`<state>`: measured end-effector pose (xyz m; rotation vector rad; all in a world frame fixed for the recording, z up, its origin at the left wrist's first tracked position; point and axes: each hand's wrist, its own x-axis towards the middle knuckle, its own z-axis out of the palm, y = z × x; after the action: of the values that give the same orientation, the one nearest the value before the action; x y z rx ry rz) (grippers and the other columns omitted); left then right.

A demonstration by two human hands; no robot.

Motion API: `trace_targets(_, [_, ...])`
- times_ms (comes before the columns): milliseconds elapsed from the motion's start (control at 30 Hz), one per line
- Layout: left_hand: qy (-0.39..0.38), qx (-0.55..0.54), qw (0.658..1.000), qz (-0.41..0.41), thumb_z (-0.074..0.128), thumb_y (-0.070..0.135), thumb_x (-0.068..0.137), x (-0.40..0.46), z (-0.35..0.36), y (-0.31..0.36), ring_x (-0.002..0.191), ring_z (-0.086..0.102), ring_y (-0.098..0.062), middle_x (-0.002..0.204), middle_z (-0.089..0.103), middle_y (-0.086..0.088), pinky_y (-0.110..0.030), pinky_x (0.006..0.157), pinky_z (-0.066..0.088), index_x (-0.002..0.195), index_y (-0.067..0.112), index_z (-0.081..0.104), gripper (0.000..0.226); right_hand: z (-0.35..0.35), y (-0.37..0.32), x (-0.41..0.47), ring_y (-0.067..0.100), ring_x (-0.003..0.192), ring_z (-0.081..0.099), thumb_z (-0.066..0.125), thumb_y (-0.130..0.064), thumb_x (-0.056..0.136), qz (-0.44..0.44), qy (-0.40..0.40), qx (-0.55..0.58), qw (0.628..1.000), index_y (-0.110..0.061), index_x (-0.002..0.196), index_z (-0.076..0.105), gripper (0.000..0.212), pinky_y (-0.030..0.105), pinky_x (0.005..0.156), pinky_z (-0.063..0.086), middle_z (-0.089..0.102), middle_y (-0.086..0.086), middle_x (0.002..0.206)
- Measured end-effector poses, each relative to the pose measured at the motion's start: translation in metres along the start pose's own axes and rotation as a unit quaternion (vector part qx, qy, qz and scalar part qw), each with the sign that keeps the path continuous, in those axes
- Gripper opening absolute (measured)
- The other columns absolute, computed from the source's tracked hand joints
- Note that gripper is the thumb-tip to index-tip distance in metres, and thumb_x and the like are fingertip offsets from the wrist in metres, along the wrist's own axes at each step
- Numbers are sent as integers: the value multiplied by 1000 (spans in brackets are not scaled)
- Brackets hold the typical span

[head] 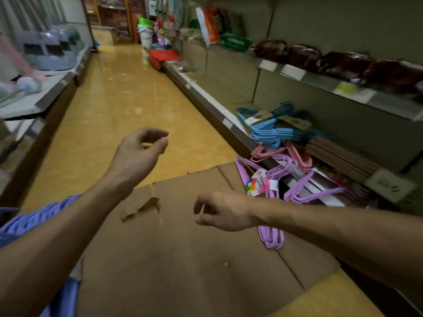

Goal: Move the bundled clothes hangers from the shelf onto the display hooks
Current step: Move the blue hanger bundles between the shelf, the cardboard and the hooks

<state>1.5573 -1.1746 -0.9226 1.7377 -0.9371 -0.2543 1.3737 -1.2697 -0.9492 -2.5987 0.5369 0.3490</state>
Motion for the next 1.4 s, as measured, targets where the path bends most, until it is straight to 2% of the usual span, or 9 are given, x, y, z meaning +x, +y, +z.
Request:
trace_targets(133, [-50, -30, 998, -4, 59, 26, 98, -4, 39, 13, 97, 67, -12, 109, 68, 6, -41, 90, 55, 110, 29, 66, 15, 9, 47, -25, 15, 101, 63, 53, -36, 101, 45, 64, 98, 992, -15, 130, 58, 36, 30, 87, 52, 66, 3, 116])
trace_targets(467, [-146, -75, 987, 4, 60, 21, 96, -5, 131, 46, 86, 72, -13, 96, 72, 2, -34, 81, 57, 108, 28, 68, 16, 5, 146, -78, 8, 82, 70, 59, -27, 97, 85, 218, 273, 933, -20, 112, 66, 18, 34, 84, 59, 71, -4, 86])
trace_targets(567, [-168, -81, 982, 17, 60, 21, 96, -3, 161, 58, 87, 71, -13, 97, 71, 2, -35, 81, 57, 110, 26, 68, 17, 0, 173, -94, 6, 83, 69, 60, -25, 97, 102, 236, 288, 923, -22, 111, 67, 16, 24, 77, 56, 69, -5, 85])
trace_targets(733, [-184, -105, 977, 12, 60, 20, 97, 5, 218, 77, 85, 71, -11, 100, 71, 1, -35, 79, 58, 109, 28, 67, 16, -13, 215, -115, 6, 79, 70, 61, -22, 96, 154, 272, 294, 903, -22, 104, 68, 10, 27, 75, 58, 71, -3, 87])
trace_targets(933, [-216, -103, 971, 24, 60, 21, 96, 6, 264, 85, 84, 70, -5, 96, 72, 6, -30, 75, 57, 109, 27, 66, 16, -29, 249, -119, 2, 68, 65, 61, -20, 98, 183, 274, 315, 890, -14, 105, 68, 12, 16, 60, 48, 70, -2, 86])
trace_targets(1067, [-210, -88, 974, 18, 61, 21, 95, 14, 266, 80, 85, 69, -6, 97, 71, 6, -26, 72, 56, 106, 30, 67, 16, -55, 271, -89, 18, 82, 71, 59, -15, 98, 196, 281, 371, 863, -15, 106, 65, 9, 26, 67, 59, 70, 8, 96])
trace_targets(1200, [-176, -74, 982, -10, 61, 22, 95, 27, 260, 68, 86, 70, -10, 97, 71, 5, -35, 79, 58, 107, 32, 67, 16, -83, 295, -46, 29, 87, 72, 62, -16, 94, 191, 309, 281, 888, -20, 113, 62, 20, 45, 80, 61, 71, 8, 98])
trace_targets(1333, [-148, -51, 987, -27, 60, 20, 96, 44, 257, 55, 87, 71, -12, 96, 72, 4, -38, 81, 58, 108, 29, 68, 17, -121, 318, -15, 21, 103, 64, 61, -18, 93, 202, 356, 93, 908, -16, 125, 60, 32, 31, 90, 50, 68, 6, 116])
trace_targets(1400, [-152, -18, 988, -20, 59, 20, 97, 56, 257, 52, 89, 70, -12, 98, 70, 5, -36, 81, 57, 110, 29, 67, 18, -143, 332, -6, 21, 108, 60, 58, -18, 95, 210, 374, 69, 900, -12, 130, 55, 36, 25, 88, 45, 64, 7, 122])
